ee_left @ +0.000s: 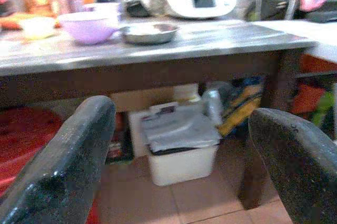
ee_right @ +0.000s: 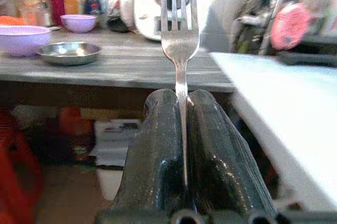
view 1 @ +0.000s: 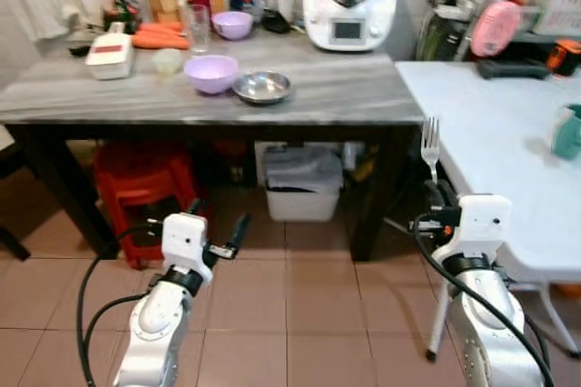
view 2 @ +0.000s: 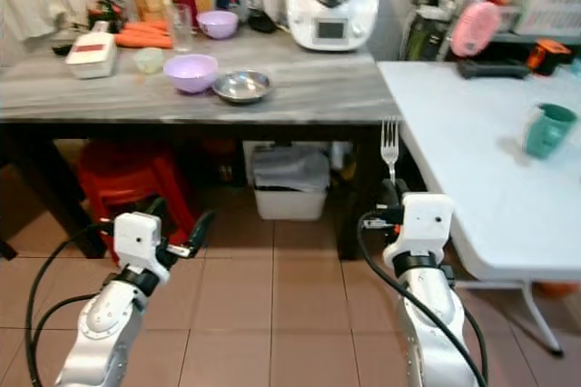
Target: Setting the table
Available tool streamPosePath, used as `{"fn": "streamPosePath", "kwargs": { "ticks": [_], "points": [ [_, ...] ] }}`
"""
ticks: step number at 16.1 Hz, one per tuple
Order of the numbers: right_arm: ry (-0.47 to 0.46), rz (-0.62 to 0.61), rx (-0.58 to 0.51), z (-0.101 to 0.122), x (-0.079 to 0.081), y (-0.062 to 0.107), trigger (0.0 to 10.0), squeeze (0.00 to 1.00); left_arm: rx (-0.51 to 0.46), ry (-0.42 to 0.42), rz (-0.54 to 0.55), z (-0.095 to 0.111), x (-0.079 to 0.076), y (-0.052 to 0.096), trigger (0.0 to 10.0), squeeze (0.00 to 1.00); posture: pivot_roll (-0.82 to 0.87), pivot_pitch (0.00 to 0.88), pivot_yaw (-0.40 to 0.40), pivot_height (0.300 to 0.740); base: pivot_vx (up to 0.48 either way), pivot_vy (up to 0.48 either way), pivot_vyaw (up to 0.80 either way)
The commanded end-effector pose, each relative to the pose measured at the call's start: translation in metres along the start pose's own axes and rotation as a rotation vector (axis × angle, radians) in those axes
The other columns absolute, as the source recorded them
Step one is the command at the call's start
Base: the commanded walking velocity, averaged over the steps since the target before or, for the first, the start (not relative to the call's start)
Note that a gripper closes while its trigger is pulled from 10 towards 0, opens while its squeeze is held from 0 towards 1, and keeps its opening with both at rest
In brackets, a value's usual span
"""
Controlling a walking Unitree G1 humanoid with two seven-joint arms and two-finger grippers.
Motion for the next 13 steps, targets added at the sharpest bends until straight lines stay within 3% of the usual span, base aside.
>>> {"fn": "streamPosePath", "kwargs": {
  "ticks": [1, 13],
  "points": [
    [-0.003, 0.003, -0.020, 0.0056, 0.0007, -0.0033, 10.0, 0.00, -0.003, -0.008, -0.004, 0.0020, 0.0003, -0.0021, 10.0, 0.00, -0.01, 0.000, -0.022, 0.740, 0.345, 0.000, 0.00],
    [0.011, 0.012, -0.026, 0.0061, 0.0025, -0.0038, 10.0, 0.00, -0.006, 0.002, -0.022, 0.0012, -0.0047, -0.0052, 10.0, 0.00, -0.01, 0.000, -0.022, 0.740, 0.380, 0.000, 0.05]
  ]
}}
Point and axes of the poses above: a point about 5 cm out from each wrist's last joint towards the gripper, its own y axis pointing back from the gripper into the wrist, its own z axis along the axis of the wrist's last joint, x = y × z, the point moved 4 cm from there along -y, pointing out of the wrist towards the gripper, and after that the axes turned 14 degrees about y, right-handed, at the moved point
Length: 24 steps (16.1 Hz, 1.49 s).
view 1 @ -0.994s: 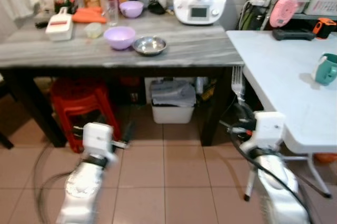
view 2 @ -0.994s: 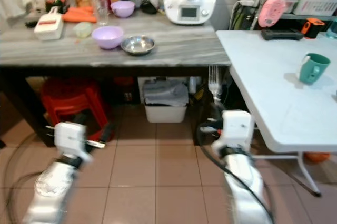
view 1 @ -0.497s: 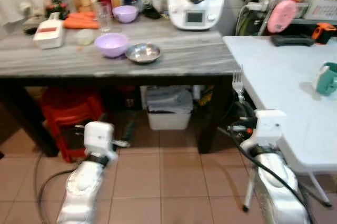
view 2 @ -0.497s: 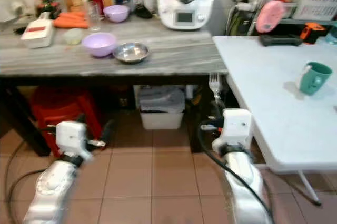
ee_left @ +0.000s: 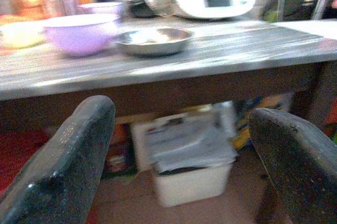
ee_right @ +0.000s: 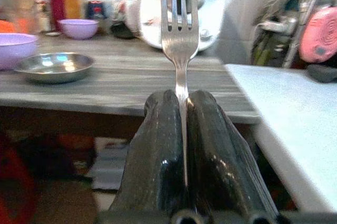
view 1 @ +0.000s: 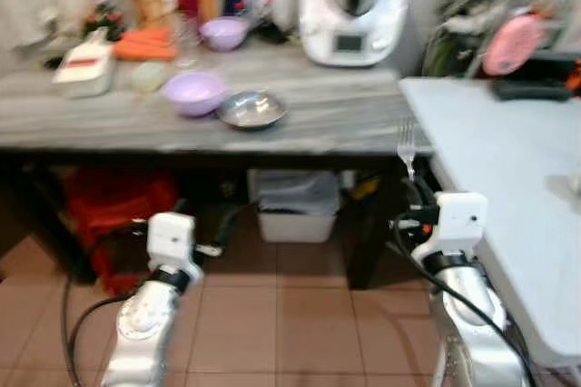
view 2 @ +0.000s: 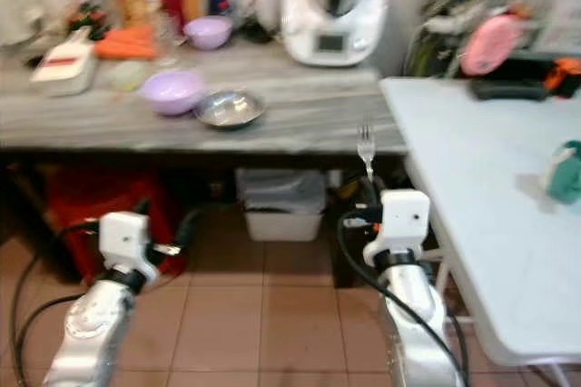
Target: Setting the table
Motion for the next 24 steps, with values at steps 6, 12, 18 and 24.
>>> {"fn": "streamPosePath", "kwargs": {
  "ticks": [6, 12, 18, 24],
  "points": [
    [0.015, 0.004, -0.027, 0.0062, -0.0016, -0.0022, 10.0, 0.00, -0.011, -0.014, -0.012, 0.0044, 0.0011, -0.0009, 10.0, 0.00, -0.01, 0.000, -0.022, 0.740, 0.409, 0.000, 0.00],
    [0.010, -0.002, -0.023, 0.0057, -0.0013, -0.0025, 10.0, 0.00, -0.007, -0.016, -0.014, 0.0043, 0.0019, -0.0009, 10.0, 0.00, -0.01, 0.000, -0.025, 0.740, 0.407, 0.000, 0.24],
    [0.015, 0.000, -0.028, 0.0062, -0.0031, -0.0045, 10.0, 0.00, -0.002, -0.014, -0.015, 0.0028, 0.0007, -0.0013, 10.0, 0.00, -0.01, 0.000, -0.032, 0.740, 0.406, 0.000, 0.41],
    [0.009, 0.000, -0.019, 0.0038, -0.0015, -0.0009, 10.0, 0.00, -0.002, -0.006, -0.011, 0.0017, 0.0021, 0.0037, 10.0, 0.00, -0.02, 0.000, -0.029, 0.740, 0.324, 0.000, 0.00]
  ]
}}
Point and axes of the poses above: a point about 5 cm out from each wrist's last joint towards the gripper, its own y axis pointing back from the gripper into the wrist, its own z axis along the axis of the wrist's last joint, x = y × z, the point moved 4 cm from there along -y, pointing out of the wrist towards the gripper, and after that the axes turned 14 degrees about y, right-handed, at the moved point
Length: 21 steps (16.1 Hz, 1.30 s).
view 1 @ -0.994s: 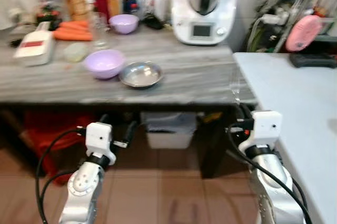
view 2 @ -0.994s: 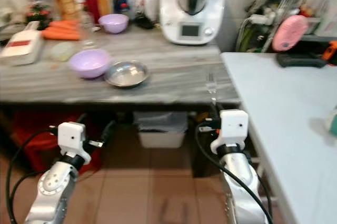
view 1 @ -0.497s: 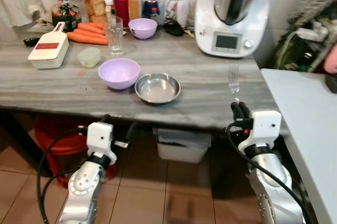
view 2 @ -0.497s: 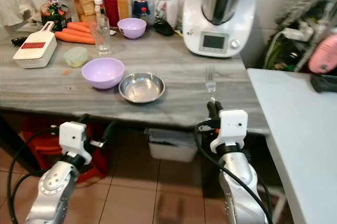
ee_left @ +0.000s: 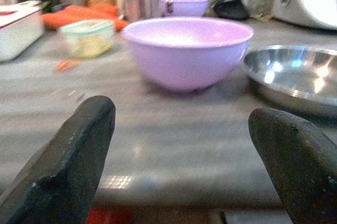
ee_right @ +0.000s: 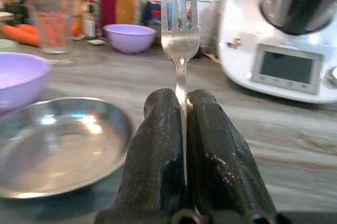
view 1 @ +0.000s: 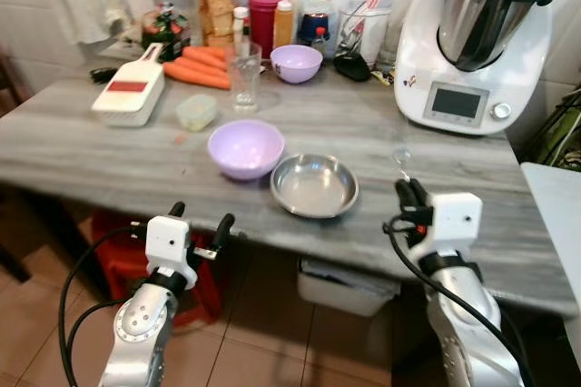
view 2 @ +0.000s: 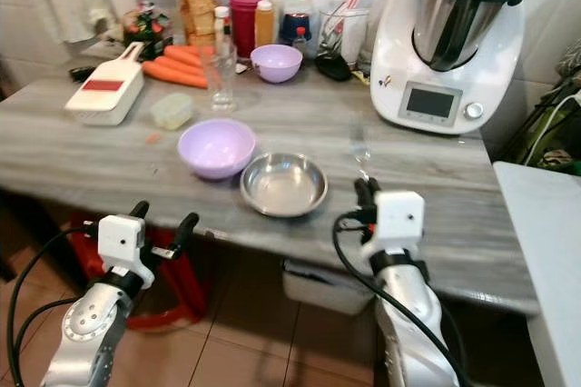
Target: Setting the table
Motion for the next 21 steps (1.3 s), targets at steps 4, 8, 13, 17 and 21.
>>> {"fn": "streamPosePath", "kwargs": {
  "ticks": [4, 8, 13, 17, 21],
  "points": [
    [0.003, -0.055, 0.012, -0.002, -0.013, 0.003, 10.0, 0.00, 0.008, 0.011, -0.030, -0.002, -0.006, 0.003, 10.0, 0.00, -0.01, 0.000, -0.025, 0.740, 0.000, 0.000, 0.00],
    [-0.036, -0.063, 0.074, -0.014, -0.014, -0.001, 10.0, 0.00, 0.062, 0.019, -0.236, -0.005, -0.025, 0.012, 10.0, 0.00, -0.01, 0.000, -0.020, 0.740, 0.000, 0.000, 0.00],
    [-0.160, -0.147, 0.172, -0.024, -0.027, -0.021, 10.0, 0.00, 0.139, 0.001, -0.399, -0.007, -0.033, 0.028, 10.0, 0.00, -0.01, 0.000, -0.015, 0.740, 0.000, 0.000, 0.00],
    [-0.236, -0.100, 0.306, -0.041, -0.003, -0.034, 10.0, 0.00, 0.157, 0.009, -0.437, -0.009, -0.036, 0.033, 10.0, 0.00, -0.01, 0.000, -0.017, 0.740, 0.000, 0.000, 0.00],
    [-0.276, -0.075, 0.388, -0.054, 0.018, -0.037, 10.0, 0.00, 0.149, 0.021, -0.446, -0.007, -0.032, 0.038, 10.0, 0.00, 0.01, 0.000, -0.021, 0.740, 0.000, 0.000, 0.00]
  ]
}}
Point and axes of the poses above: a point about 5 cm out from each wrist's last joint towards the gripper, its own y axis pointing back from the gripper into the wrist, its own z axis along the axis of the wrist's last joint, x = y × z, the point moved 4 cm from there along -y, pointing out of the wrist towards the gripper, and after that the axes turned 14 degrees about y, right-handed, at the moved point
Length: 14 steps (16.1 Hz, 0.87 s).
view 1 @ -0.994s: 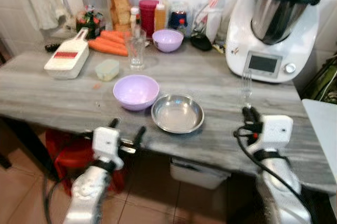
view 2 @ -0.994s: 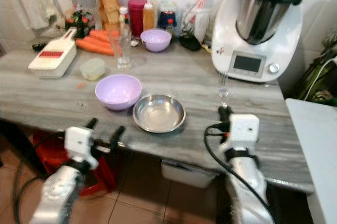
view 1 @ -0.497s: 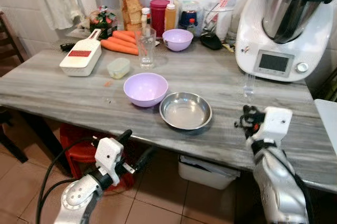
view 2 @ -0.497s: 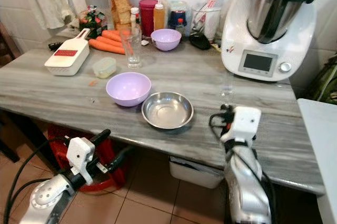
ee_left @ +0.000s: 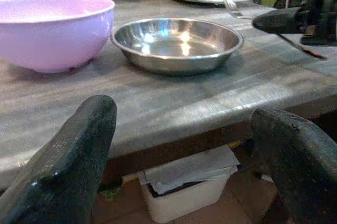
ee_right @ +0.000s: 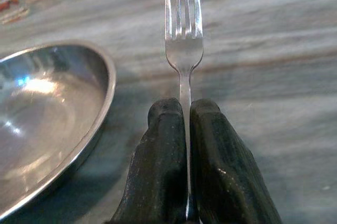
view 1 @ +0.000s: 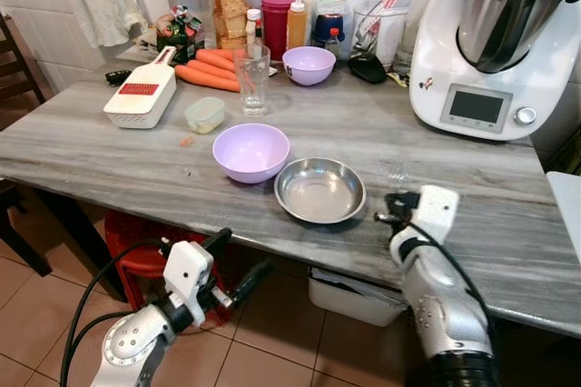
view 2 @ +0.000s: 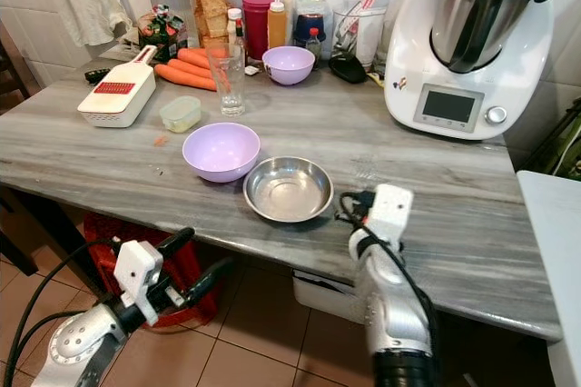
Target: Setting the table
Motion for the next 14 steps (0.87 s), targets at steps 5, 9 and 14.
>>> {"fn": "streamPosePath", "kwargs": {
  "ticks": [5, 9, 14],
  "points": [
    [-0.027, 0.020, 0.062, -0.007, 0.008, -0.010, 10.0, 0.00, -0.033, -0.002, -0.025, 0.010, -0.010, 0.013, 10.0, 0.00, 0.01, 0.000, -0.012, 0.740, 0.000, 0.000, 0.00],
    [-0.036, 0.040, 0.076, -0.010, 0.016, -0.012, 10.0, 0.00, -0.046, 0.001, -0.025, 0.016, -0.016, 0.001, 10.0, 0.00, 0.00, 0.000, -0.013, 0.740, 0.000, 0.000, 0.00],
    [-0.051, 0.009, 0.086, -0.010, 0.019, -0.016, 10.0, 0.00, -0.047, 0.005, -0.020, 0.019, -0.014, -0.010, 10.0, 0.00, 0.00, 0.000, -0.016, 0.740, 0.000, 0.000, 0.00]
  ]
}}
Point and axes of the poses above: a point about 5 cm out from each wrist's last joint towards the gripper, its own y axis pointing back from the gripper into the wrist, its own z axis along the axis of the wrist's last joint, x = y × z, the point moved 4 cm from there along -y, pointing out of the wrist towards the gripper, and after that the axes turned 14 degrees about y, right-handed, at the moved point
